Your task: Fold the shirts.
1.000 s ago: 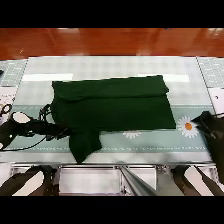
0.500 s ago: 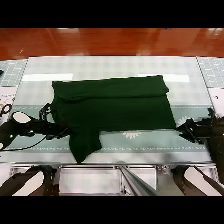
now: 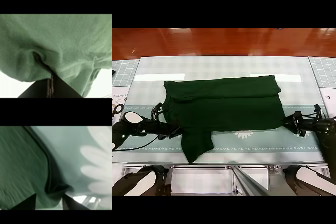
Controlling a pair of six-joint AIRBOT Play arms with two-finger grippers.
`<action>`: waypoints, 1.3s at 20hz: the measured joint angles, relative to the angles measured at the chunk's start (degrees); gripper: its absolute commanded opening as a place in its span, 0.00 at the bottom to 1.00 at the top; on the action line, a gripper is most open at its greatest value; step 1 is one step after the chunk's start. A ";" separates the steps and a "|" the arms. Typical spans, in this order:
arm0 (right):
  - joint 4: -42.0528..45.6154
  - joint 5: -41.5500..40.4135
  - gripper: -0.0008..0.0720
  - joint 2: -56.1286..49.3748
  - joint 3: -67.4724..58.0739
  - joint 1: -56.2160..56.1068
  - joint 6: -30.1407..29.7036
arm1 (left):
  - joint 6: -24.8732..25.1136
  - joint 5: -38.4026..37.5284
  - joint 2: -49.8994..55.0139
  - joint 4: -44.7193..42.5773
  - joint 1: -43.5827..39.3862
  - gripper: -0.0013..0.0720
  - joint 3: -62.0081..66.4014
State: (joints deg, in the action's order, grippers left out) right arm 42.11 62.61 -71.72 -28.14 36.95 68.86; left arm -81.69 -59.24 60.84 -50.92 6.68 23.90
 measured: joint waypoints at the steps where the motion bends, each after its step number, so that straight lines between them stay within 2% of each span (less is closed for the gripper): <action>1: -0.52 -0.90 0.51 -0.24 -0.35 -0.83 -0.26 | 0.00 0.17 0.00 0.00 0.00 0.05 0.00; 2: -1.05 -2.05 0.38 -0.52 -0.74 -2.01 -0.37 | 0.00 0.46 0.00 0.02 0.00 0.05 0.00; 3: -1.14 -3.52 0.07 -0.68 -1.40 -3.52 -0.46 | 0.00 0.52 0.00 0.00 0.00 0.05 0.00; 4: -0.09 -4.35 0.04 -0.87 -2.14 -5.05 -0.35 | 0.00 0.55 0.00 0.02 0.00 0.05 0.00; 11: 2.29 -1.09 0.04 -0.98 -7.26 -9.29 0.81 | 0.94 0.57 -0.09 0.00 0.39 0.05 1.36; 17: 4.39 0.83 0.04 -1.07 -12.41 -10.43 1.46 | 3.13 0.17 0.87 -0.48 4.92 0.05 9.77; 20: 3.74 -0.07 0.04 -2.84 -17.68 -13.14 1.42 | 3.45 0.68 5.22 -0.52 5.77 0.05 17.05; 26: 0.98 -1.60 0.04 -11.98 -32.41 -17.75 3.02 | 2.32 0.96 20.57 -0.42 5.46 0.05 34.56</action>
State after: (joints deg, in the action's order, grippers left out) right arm 43.09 61.01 -83.70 -60.55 19.20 71.88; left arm -79.37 -58.28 81.41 -51.33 12.14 58.46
